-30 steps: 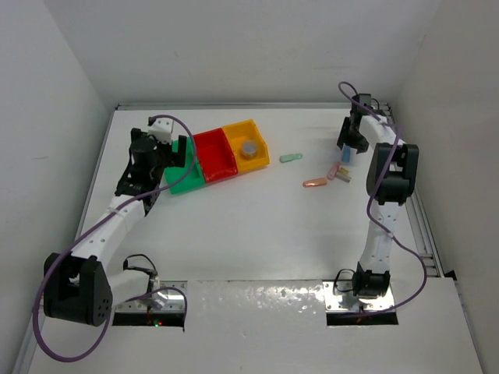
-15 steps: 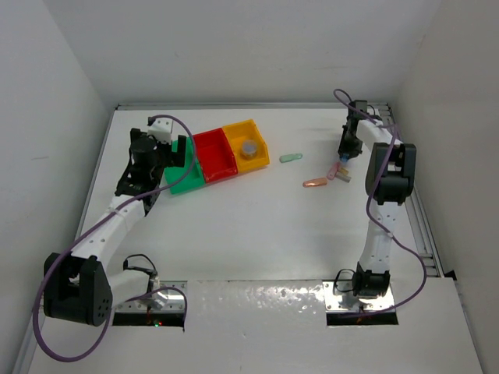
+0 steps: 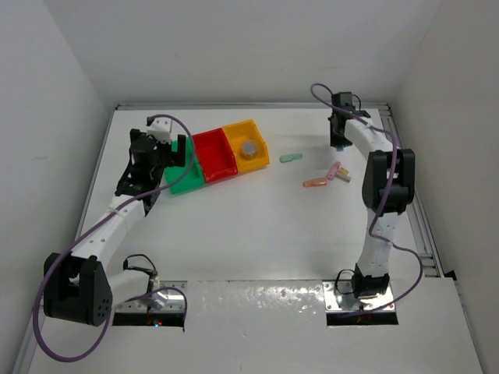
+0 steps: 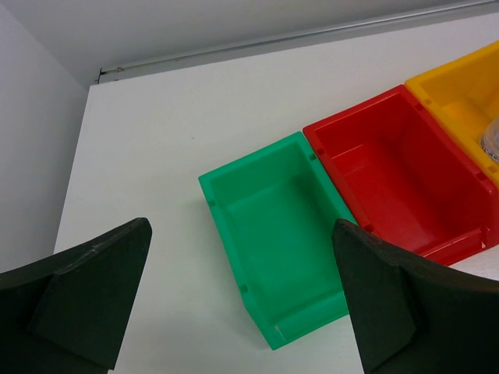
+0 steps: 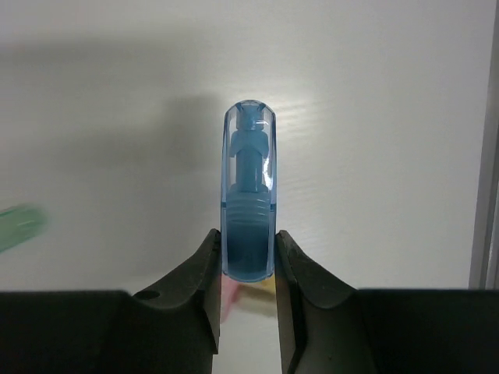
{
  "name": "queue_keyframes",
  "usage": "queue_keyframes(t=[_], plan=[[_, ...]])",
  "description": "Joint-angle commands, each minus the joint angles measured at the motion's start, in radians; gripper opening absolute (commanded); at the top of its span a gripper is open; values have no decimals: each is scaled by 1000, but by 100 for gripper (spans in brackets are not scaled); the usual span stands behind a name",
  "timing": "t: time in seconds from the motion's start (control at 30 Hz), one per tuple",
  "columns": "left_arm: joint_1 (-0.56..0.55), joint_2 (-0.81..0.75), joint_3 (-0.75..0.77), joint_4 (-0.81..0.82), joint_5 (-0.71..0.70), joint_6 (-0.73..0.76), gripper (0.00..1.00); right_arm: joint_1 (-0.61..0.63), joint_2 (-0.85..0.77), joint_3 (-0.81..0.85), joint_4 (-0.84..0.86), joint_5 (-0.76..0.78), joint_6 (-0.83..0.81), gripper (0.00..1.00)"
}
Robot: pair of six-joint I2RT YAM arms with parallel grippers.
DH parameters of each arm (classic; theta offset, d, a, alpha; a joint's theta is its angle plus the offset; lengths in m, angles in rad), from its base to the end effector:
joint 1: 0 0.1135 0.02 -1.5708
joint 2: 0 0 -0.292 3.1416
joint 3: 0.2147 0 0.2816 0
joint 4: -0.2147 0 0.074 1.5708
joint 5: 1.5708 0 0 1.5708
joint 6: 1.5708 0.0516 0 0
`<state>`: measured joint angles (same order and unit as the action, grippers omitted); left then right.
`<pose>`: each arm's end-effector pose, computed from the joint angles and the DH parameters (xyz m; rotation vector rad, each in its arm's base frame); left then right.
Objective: Sort the stationery into containers
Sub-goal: Pick up the stationery from the center of the board, then place the stationery in the storage box.
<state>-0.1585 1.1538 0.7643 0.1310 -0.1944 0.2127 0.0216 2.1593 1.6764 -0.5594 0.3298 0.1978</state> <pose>0.2973 -0.0374 0.2996 0.2021 1.8185 0.2159 0.5158 -0.0056 0.1757 0.3403 2.5415 -0.3478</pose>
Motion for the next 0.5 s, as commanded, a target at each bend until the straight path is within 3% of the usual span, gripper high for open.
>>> queue_keyframes(t=[0.0,0.13,0.23,0.33,0.47], plan=[[-7,-14,12,35,-45,-61,100,150,-188,22,102,-3,-64,0],[2,-20,4,27,-95,-116,100,363,-181,80,125,-104,-78,0],[5,-26,-5,24,-131,-134,100,481,-75,224,98,-184,-35,0],[5,-37,-8,10,-160,-134,100,567,44,427,110,-233,3,0],[7,-52,-23,10,-183,-134,100,638,125,485,196,-241,8,0]])
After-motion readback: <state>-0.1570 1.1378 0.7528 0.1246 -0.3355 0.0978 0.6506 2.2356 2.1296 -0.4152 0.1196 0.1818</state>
